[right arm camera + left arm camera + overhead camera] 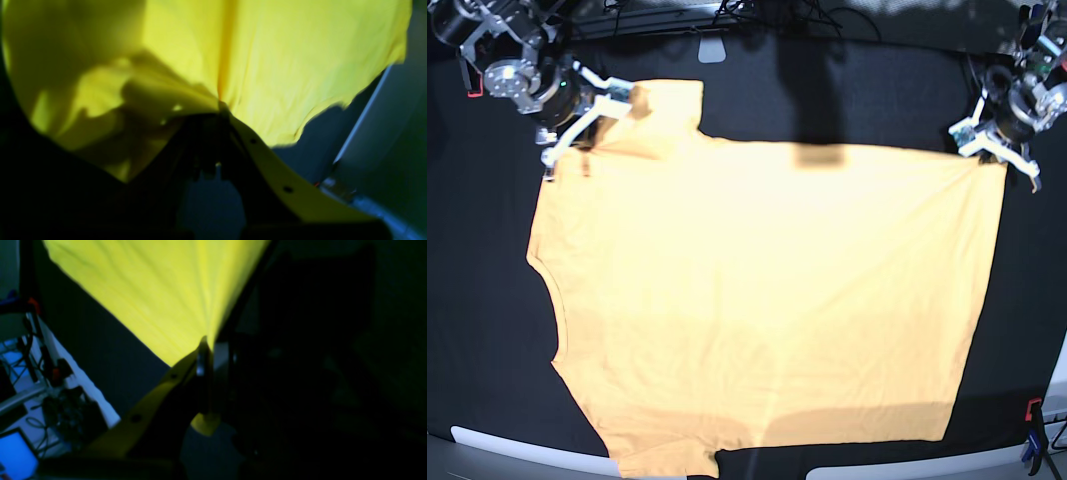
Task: Layout the t-shirt on the table in an organized manner, then fold the t-shirt properly
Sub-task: 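Grasp the shoulder corners of the orange shirt with both grippers, then lift the held shoulders and pull them apart to straighten the shirt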
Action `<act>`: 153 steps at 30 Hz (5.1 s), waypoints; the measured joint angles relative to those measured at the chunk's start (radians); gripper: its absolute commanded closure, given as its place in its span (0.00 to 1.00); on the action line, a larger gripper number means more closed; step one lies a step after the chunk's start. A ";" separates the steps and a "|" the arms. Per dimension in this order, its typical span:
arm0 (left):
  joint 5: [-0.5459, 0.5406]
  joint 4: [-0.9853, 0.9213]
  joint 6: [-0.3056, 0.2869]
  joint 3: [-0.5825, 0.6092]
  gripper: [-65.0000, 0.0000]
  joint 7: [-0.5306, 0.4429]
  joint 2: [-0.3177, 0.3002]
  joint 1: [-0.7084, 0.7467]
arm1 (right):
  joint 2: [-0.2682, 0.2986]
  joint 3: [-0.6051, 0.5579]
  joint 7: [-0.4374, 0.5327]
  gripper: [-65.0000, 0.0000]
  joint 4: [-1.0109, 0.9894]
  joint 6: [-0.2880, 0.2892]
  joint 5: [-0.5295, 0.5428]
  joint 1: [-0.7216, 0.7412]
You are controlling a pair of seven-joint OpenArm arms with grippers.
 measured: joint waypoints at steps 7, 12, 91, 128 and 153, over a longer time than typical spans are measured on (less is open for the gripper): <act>-0.024 0.105 0.002 0.000 1.00 0.053 -0.085 0.151 | 0.094 0.024 -0.050 1.00 0.083 0.037 0.076 -0.137; -0.016 0.114 0.011 -0.001 1.00 0.058 -0.105 0.234 | 0.116 0.092 -0.109 1.00 0.184 0.037 0.078 -0.282; -0.224 -0.255 -0.027 -0.298 1.00 -0.083 0.336 -0.343 | -0.123 -0.095 0.021 1.00 -0.225 -0.128 0.452 0.505; -0.360 -0.086 -0.107 -0.298 0.53 0.121 0.139 -0.331 | -0.108 -0.055 -0.178 0.63 -0.216 -0.166 0.475 0.504; 0.058 -0.037 -0.267 -0.167 0.62 -0.053 0.127 -0.113 | -0.098 -0.055 -0.221 0.63 -0.019 -0.161 0.455 0.311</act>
